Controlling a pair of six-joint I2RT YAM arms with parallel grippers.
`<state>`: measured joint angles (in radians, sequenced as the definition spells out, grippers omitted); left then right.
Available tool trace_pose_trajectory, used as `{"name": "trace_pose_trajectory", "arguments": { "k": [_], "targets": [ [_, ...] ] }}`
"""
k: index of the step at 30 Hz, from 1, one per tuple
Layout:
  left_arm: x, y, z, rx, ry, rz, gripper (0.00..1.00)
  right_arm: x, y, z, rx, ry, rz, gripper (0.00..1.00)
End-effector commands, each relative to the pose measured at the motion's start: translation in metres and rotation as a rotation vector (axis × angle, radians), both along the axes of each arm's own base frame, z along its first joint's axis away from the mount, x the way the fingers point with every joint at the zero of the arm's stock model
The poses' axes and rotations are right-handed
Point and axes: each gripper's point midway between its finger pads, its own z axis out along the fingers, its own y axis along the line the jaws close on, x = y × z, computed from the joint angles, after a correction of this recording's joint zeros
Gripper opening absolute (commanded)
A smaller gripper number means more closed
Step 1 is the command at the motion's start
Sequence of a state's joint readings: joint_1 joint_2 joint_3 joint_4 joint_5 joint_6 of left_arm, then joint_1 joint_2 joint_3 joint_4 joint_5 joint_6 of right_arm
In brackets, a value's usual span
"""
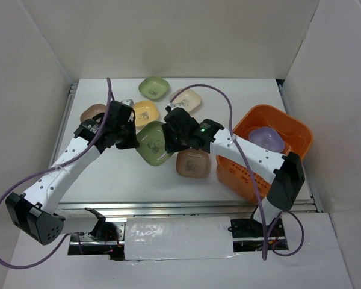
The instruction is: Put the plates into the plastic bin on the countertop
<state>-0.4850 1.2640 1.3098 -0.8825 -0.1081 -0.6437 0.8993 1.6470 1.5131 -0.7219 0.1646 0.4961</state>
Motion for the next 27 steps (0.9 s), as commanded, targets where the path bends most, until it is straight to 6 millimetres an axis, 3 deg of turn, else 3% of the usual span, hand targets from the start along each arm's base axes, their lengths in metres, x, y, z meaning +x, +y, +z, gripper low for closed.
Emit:
{"name": "trace_pose_trajectory", "arguments": {
  "k": [1,2,3,4,5,7,8,10,11,13,14,15,16,17,18,19,21,22,26,27],
  "targets": [
    [-0.012,-0.007,0.029,-0.046,-0.021,-0.074,0.16,0.011,-0.016,0.02,0.038,-0.102,-0.058,0.12],
    [-0.013,-0.008,0.031,-0.047,-0.021,-0.079,0.27,0.011,-0.02,0.028,0.056,-0.116,-0.076,0.0],
    [-0.012,-0.009,0.038,-0.062,-0.043,-0.079,0.52,0.013,-0.025,0.029,0.058,-0.129,-0.111,0.0],
    [-0.011,-0.007,0.041,-0.064,-0.051,-0.062,0.68,0.011,-0.029,0.033,0.062,-0.138,-0.116,0.0],
    [-0.01,-0.002,0.051,-0.073,-0.077,-0.024,0.99,0.014,-0.038,0.032,0.055,-0.136,-0.159,0.0],
    [-0.008,0.004,0.062,-0.086,-0.1,0.045,0.99,0.015,-0.06,0.035,0.063,-0.108,-0.262,0.0],
    [-0.007,0.016,0.078,-0.077,-0.148,0.105,0.99,0.027,-0.085,0.036,0.059,-0.101,-0.356,0.0],
    [-0.012,0.032,0.102,-0.112,-0.207,0.217,0.99,0.029,-0.12,0.049,0.107,-0.085,-0.485,0.0],
    [-0.011,0.041,0.109,-0.108,-0.243,0.269,0.99,0.037,-0.154,0.047,0.114,-0.078,-0.595,0.0],
    [-0.014,0.046,0.118,-0.158,-0.303,0.301,0.99,0.034,-0.198,0.069,0.183,-0.102,-0.735,0.0],
    [-0.013,0.045,0.119,-0.174,-0.319,0.295,0.99,0.037,-0.239,0.06,0.169,-0.087,-0.864,0.0],
    [-0.013,0.039,0.116,-0.191,-0.31,0.273,0.99,0.03,-0.263,0.07,0.189,-0.114,-0.935,0.0],
    [-0.011,0.035,0.104,-0.185,-0.284,0.26,0.99,0.024,-0.285,0.06,0.173,-0.097,-1.003,0.0],
    [-0.009,0.031,0.096,-0.179,-0.259,0.247,0.99,0.021,-0.323,0.058,0.178,-0.104,-1.126,0.0],
    [-0.009,0.025,0.088,-0.183,-0.23,0.222,0.99,0.016,-0.336,0.064,0.226,-0.121,-1.156,0.0],
    [-0.004,0.02,0.07,-0.164,-0.182,0.213,0.99,0.009,-0.353,0.05,0.227,-0.096,-1.208,0.0],
    [-0.004,0.011,0.053,-0.168,-0.131,0.178,0.99,0.003,-0.386,0.049,0.3,-0.122,-1.304,0.0],
    [0.0,0.005,0.039,-0.169,-0.109,0.163,0.99,-0.001,-0.393,0.035,0.303,-0.094,-1.329,0.0],
    [0.003,-0.009,0.016,-0.19,-0.068,0.124,0.99,0.005,-0.417,-0.002,0.347,0.02,-1.431,0.0],
    [0.004,-0.012,0.014,-0.197,-0.07,0.114,0.99,0.009,-0.429,-0.003,0.388,0.007,-1.489,0.0]
  ]
}}
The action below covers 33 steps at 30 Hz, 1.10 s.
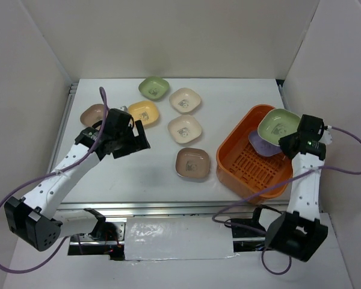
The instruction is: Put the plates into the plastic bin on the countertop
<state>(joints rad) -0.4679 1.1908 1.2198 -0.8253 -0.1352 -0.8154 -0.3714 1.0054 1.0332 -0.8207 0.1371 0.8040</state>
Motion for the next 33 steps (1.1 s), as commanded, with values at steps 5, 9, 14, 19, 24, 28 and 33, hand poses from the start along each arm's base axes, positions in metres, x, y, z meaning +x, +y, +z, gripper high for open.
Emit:
{"name": "trace_pose_trajectory", "arguments": {
  "k": [5,9,14,19,24,28,33],
  "targets": [
    [0.006,-0.03,0.007,-0.093,-0.039,-0.109,0.99,0.041,-0.004,-0.03,0.253,-0.114,-0.051,0.0],
    [0.002,-0.027,0.003,-0.076,-0.028,-0.116,0.99,0.053,-0.003,-0.044,0.314,-0.076,-0.122,0.01],
    [-0.005,-0.026,-0.003,-0.074,-0.012,-0.126,0.99,0.056,-0.006,-0.057,0.345,-0.068,-0.22,0.14],
    [-0.005,-0.024,-0.004,-0.051,-0.01,-0.136,0.99,0.065,0.004,-0.035,0.348,-0.107,-0.184,1.0],
    [0.0,-0.027,-0.002,-0.052,-0.01,-0.147,0.99,0.076,0.035,0.056,0.261,-0.29,-0.01,1.0],
    [0.006,-0.032,-0.003,-0.052,-0.006,-0.153,0.99,0.073,0.066,0.113,0.176,-0.382,0.146,1.0],
    [0.013,-0.032,-0.003,-0.032,-0.006,-0.144,0.99,0.059,0.123,0.129,0.082,-0.298,0.344,1.0]
  ]
}}
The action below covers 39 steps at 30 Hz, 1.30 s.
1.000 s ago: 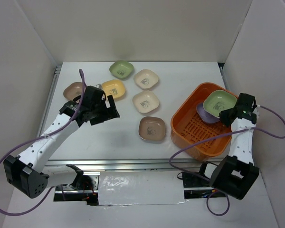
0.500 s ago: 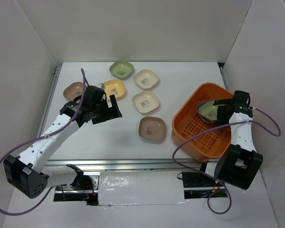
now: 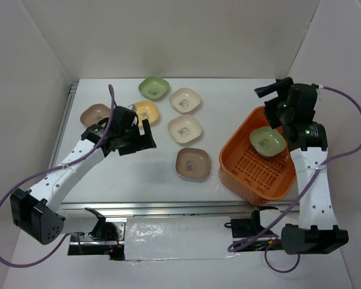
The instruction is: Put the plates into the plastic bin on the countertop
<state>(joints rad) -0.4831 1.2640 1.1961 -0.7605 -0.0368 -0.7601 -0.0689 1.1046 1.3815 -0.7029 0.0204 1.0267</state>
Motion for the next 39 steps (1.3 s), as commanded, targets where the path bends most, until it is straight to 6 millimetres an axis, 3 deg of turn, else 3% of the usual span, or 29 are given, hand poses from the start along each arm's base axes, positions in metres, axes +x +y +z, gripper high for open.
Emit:
{"name": "trace_pose_trajectory", "arguments": {
  "k": [1,2,3,5,6,9,12,16,17,20,26,31,33,39],
  "targets": [
    [0.01,-0.007,0.02,-0.013,-0.055,-0.023,0.99,-0.023,0.034,-0.027,-0.128,0.114,0.117,1.0],
    [0.012,-0.006,0.021,-0.007,-0.058,-0.012,0.99,-0.028,0.052,-0.028,-0.141,0.096,0.178,1.0],
    [0.014,0.0,0.022,0.009,-0.063,0.02,0.99,-0.042,0.092,-0.026,-0.171,0.052,0.332,1.0],
    [0.014,0.01,0.026,0.036,-0.063,0.067,0.99,-0.056,0.127,-0.044,-0.211,0.073,0.459,1.0],
    [0.013,0.021,0.027,0.066,-0.052,0.123,0.99,-0.072,0.156,-0.058,-0.27,0.1,0.567,0.99],
    [0.003,0.044,0.022,0.121,0.011,0.251,0.99,-0.091,0.193,-0.093,-0.377,0.204,0.68,0.98],
    [-0.005,0.079,0.031,0.189,0.001,0.43,0.99,-0.126,0.243,-0.121,-0.495,0.268,0.828,0.98],
    [-0.017,0.101,0.04,0.175,-0.024,0.519,0.99,-0.134,0.268,-0.181,-0.687,0.412,0.863,0.98],
    [-0.017,0.106,0.042,0.176,-0.03,0.517,0.99,-0.13,0.271,-0.205,-0.768,0.463,0.862,0.98],
    [-0.019,0.107,0.043,0.157,-0.035,0.48,0.99,-0.121,0.283,-0.236,-0.884,0.495,0.872,0.97],
    [-0.029,0.104,0.041,0.11,-0.049,0.412,0.99,-0.093,0.308,-0.259,-0.859,0.468,0.924,0.94],
    [-0.037,0.105,0.044,0.085,-0.089,0.387,0.99,-0.079,0.323,-0.28,-0.875,0.446,1.005,0.8],
    [-0.038,0.107,0.045,0.09,-0.094,0.388,0.99,-0.082,0.329,-0.293,-0.873,0.455,1.055,0.72],
    [-0.041,0.114,0.047,0.109,-0.094,0.39,0.99,-0.091,0.337,-0.314,-0.874,0.493,1.09,0.62]
  ]
}}
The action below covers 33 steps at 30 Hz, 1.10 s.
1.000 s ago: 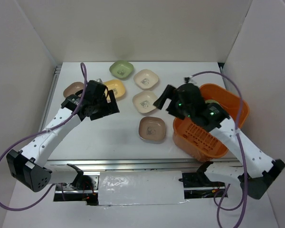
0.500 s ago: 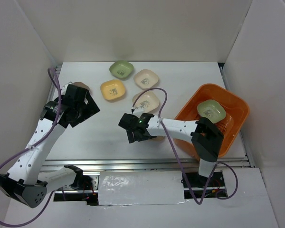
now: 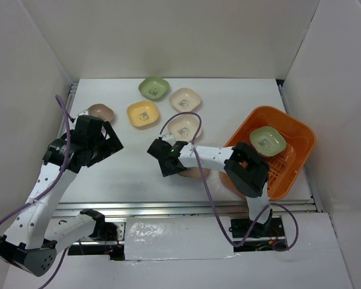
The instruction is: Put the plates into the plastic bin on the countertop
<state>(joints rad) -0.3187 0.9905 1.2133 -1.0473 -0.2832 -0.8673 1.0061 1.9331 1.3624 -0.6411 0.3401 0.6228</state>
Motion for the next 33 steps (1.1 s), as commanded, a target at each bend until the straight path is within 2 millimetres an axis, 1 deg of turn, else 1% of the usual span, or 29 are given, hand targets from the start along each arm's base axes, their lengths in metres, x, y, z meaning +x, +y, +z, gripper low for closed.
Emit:
{"name": "trace_pose_trajectory", "arguments": {
  "k": [1,2,3,4,5,7,8,9,10,12,13,14,15,16,17,18,19,20,21,22,24,25,27,28,29,30,31,32,33],
  "targets": [
    [0.001,0.004,0.008,0.009,-0.028,-0.013,0.99,0.0,0.02,0.001,0.033,-0.01,0.034,0.58],
    [0.002,0.004,0.008,0.008,-0.031,-0.015,0.99,-0.002,0.022,-0.001,0.03,-0.009,0.04,0.49],
    [0.002,0.003,0.007,0.005,-0.033,-0.017,0.99,-0.006,0.023,-0.004,0.022,-0.006,0.046,0.44],
    [0.002,0.004,0.006,0.009,-0.026,-0.021,0.99,-0.008,0.024,-0.006,0.02,-0.004,0.044,0.34],
    [0.003,0.004,0.005,0.009,-0.023,-0.022,0.99,-0.009,0.024,-0.007,0.014,-0.006,0.044,0.15],
    [0.004,0.003,0.004,0.007,-0.023,-0.031,0.99,-0.016,0.03,-0.005,0.013,-0.016,0.058,0.01],
    [0.004,0.003,0.004,0.007,-0.02,-0.032,0.99,-0.019,0.036,0.0,0.022,-0.022,0.073,0.0],
    [0.005,0.003,0.006,0.008,-0.026,-0.036,0.99,-0.025,0.043,0.011,0.036,-0.035,0.1,0.0],
    [0.005,0.003,0.01,0.009,-0.029,-0.033,0.99,-0.04,0.06,0.027,0.054,-0.062,0.154,0.0],
    [0.0,0.008,0.015,0.02,-0.021,-0.017,0.99,-0.058,0.083,0.066,0.129,-0.11,0.254,0.0],
    [0.0,0.015,0.03,0.032,-0.061,0.019,0.99,-0.08,0.105,0.088,0.2,-0.116,0.332,0.0],
    [-0.003,0.02,0.038,0.033,-0.083,0.047,0.99,-0.089,0.113,0.117,0.264,-0.141,0.396,0.0],
    [-0.006,0.024,0.046,0.025,-0.108,0.085,0.99,-0.097,0.12,0.135,0.315,-0.149,0.437,0.0],
    [-0.011,0.033,0.067,0.024,-0.19,0.125,0.99,-0.105,0.132,0.16,0.391,-0.169,0.477,0.0],
    [-0.014,0.037,0.078,0.011,-0.237,0.14,0.99,-0.107,0.13,0.186,0.44,-0.187,0.479,0.0],
    [-0.014,0.039,0.091,-0.003,-0.289,0.153,0.99,-0.103,0.128,0.201,0.456,-0.208,0.459,0.0],
    [-0.019,0.04,0.1,-0.015,-0.327,0.158,0.99,-0.096,0.12,0.225,0.458,-0.232,0.417,0.0],
    [-0.019,0.041,0.104,-0.018,-0.343,0.159,0.99,-0.081,0.109,0.238,0.434,-0.273,0.346,0.0],
    [-0.019,0.041,0.105,-0.011,-0.343,0.151,0.99,-0.073,0.101,0.249,0.431,-0.274,0.296,0.0],
    [-0.016,0.039,0.104,-0.009,-0.329,0.148,0.99,-0.067,0.088,0.27,0.421,-0.285,0.265,0.0],
    [-0.014,0.036,0.098,-0.003,-0.295,0.135,0.99,-0.031,0.054,0.282,0.373,-0.32,0.102,0.0],
    [-0.01,0.032,0.089,-0.004,-0.263,0.121,0.99,-0.003,0.019,0.288,0.33,-0.315,-0.01,0.0],
    [-0.006,0.027,0.076,-0.005,-0.231,0.096,0.99,0.025,-0.027,0.291,0.268,-0.327,-0.145,0.0],
    [-0.004,0.023,0.073,-0.014,-0.225,0.08,0.99,0.035,-0.05,0.281,0.216,-0.317,-0.185,0.0],
    [-0.003,0.021,0.07,-0.02,-0.221,0.068,0.99,0.044,-0.074,0.286,0.21,-0.334,-0.234,0.0],
    [-0.002,0.016,0.064,-0.029,-0.209,0.041,0.99,0.064,-0.113,0.273,0.16,-0.324,-0.336,0.0],
    [-0.001,0.013,0.064,-0.036,-0.209,0.03,0.99,0.072,-0.131,0.27,0.16,-0.322,-0.382,0.0],
    [0.0,0.011,0.061,-0.032,-0.202,0.008,0.99,0.077,-0.155,0.276,0.177,-0.347,-0.429,0.0],
    [0.004,0.004,0.058,-0.045,-0.197,-0.029,0.99,0.087,-0.192,0.256,0.126,-0.327,-0.517,0.0]
  ]
}}
